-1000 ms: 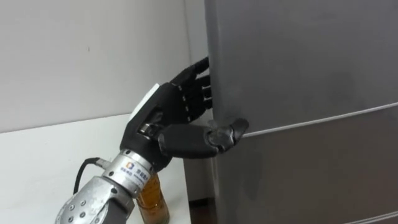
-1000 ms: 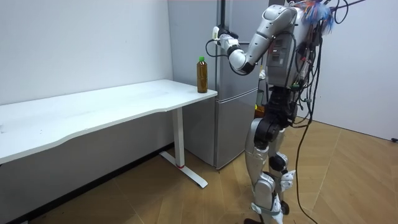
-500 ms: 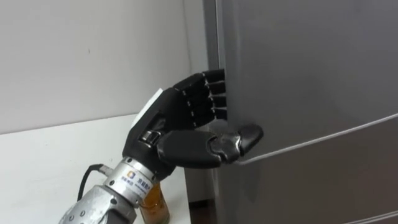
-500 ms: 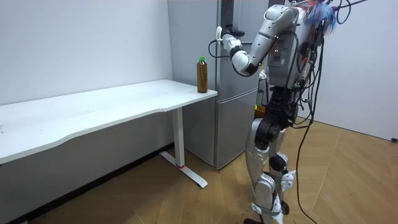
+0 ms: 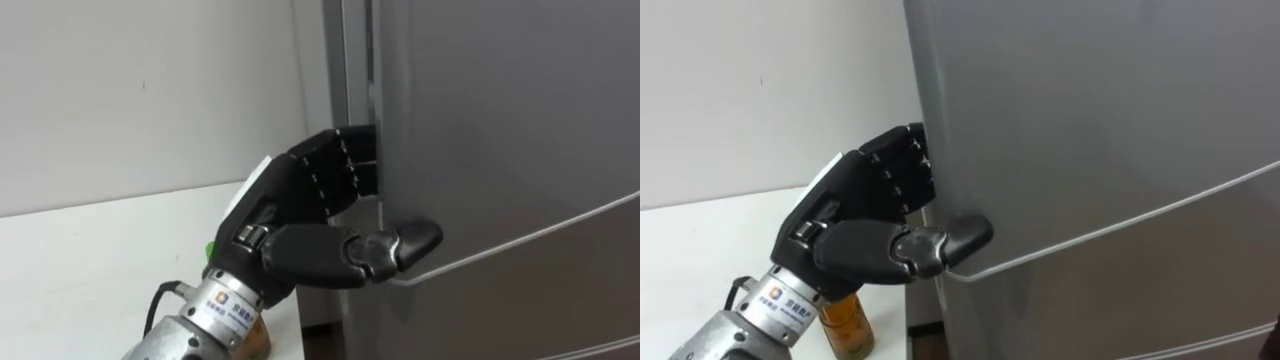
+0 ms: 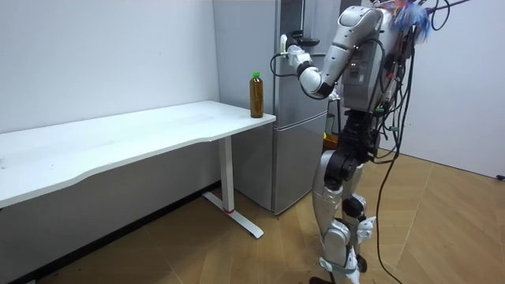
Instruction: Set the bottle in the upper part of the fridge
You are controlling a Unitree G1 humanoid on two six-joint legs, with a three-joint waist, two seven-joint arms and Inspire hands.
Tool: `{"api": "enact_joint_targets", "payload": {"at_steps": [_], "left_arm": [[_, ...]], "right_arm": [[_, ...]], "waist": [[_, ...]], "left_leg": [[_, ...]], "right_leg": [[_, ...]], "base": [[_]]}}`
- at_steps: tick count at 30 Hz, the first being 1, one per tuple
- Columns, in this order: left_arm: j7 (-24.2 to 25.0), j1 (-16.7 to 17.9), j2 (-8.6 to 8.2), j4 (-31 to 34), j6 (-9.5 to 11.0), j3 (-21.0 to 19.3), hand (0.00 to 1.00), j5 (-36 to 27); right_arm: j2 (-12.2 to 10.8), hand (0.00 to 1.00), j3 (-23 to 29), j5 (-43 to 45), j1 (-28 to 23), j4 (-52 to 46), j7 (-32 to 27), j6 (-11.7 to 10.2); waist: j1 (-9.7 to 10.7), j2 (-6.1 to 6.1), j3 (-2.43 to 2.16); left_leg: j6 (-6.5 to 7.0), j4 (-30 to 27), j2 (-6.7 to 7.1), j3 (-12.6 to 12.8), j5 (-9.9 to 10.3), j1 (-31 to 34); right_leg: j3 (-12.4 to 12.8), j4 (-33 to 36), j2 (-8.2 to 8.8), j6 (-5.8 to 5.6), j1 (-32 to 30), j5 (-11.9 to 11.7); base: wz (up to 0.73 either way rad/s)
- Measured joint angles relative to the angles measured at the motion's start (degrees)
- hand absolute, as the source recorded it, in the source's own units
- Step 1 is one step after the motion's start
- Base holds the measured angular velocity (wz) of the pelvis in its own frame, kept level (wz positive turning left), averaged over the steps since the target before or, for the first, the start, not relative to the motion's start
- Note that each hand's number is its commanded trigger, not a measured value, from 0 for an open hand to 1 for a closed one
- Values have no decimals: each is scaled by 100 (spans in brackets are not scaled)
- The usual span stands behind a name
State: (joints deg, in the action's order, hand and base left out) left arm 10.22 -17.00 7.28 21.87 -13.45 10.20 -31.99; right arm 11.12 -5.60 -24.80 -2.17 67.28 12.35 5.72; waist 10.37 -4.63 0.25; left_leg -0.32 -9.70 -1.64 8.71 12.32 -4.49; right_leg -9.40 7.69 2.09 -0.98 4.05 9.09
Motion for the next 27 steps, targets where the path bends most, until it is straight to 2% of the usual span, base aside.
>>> {"api": "enact_joint_targets", "payload": {"at_steps": [3, 14, 19, 27], "left_arm": [[192, 4, 67, 26, 91, 183, 0, 3], [410, 50, 73, 25, 116, 250, 0, 4], [587, 181, 67, 24, 209, 309, 0, 2], [831, 202, 67, 24, 279, 431, 0, -52]], "right_arm": [[2, 0, 0, 6, 1, -1, -40, -2], [1, 0, -77, 9, 3, 5, -121, -4], [2, 0, -76, 9, 0, 16, -112, -12], [16, 0, -76, 5, 0, 15, -60, -13]], "waist": [[0, 13, -1], [0, 24, 1], [1, 22, 3], [1, 13, 12]], "left_leg": [[0, 3, 5, 5, 0, 2], [1, 3, 24, 6, 0, -7], [9, 1, 26, 38, -5, -15], [12, 1, 47, 67, -6, -18]], "right_leg": [[0, 3, 5, -1, 0, 1], [-4, 13, 29, -15, 4, -8], [16, 7, 34, -24, 6, -10], [115, 1, 49, -54, 4, -9]], "base": [[0], [0], [0], [0]]}}
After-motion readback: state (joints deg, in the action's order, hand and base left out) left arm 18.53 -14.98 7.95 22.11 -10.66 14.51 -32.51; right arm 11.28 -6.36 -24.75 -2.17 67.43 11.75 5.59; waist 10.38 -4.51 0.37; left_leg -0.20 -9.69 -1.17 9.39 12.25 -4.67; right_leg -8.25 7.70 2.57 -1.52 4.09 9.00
